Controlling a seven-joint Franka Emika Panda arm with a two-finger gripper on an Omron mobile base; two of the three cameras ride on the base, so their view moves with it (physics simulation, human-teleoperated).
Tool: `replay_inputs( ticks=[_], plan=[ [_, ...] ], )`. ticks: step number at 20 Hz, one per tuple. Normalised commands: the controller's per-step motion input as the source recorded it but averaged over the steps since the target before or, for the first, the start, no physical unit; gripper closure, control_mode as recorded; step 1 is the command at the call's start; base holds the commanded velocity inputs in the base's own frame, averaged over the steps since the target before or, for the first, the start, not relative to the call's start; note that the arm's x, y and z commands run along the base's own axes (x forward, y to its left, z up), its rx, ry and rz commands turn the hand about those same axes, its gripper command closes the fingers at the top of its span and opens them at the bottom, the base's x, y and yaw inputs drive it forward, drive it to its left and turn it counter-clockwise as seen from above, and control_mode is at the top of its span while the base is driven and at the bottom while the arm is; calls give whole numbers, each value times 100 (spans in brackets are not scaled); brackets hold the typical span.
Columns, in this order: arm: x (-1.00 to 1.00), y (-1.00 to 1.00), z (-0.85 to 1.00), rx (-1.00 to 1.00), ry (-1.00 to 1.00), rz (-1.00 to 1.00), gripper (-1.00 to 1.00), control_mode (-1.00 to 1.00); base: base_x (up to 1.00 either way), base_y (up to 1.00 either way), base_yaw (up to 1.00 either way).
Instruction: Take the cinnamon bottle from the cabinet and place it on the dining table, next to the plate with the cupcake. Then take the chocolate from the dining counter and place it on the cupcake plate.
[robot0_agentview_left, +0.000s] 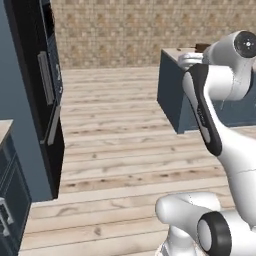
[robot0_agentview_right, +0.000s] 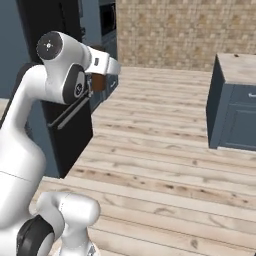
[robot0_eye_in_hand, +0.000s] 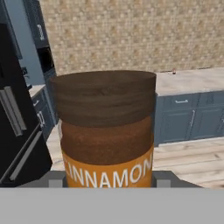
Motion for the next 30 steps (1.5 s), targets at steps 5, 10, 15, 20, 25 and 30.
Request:
replay_inputs(
  ticks=[5, 10, 15, 20, 25, 30],
  plan=[
    [0, 0, 0, 0, 0, 0, 100, 100, 100, -4, -2],
    [0, 0, 0, 0, 0, 0, 100, 100, 100, 0, 0],
    [0, 0, 0, 0, 0, 0, 100, 100, 100, -7, 0],
    [0, 0, 0, 0, 0, 0, 100, 100, 100, -22, -3],
    [0, 0, 0, 0, 0, 0, 100, 100, 100, -22, -7],
    [0, 0, 0, 0, 0, 0, 100, 100, 100, -22, -6]
  ],
)
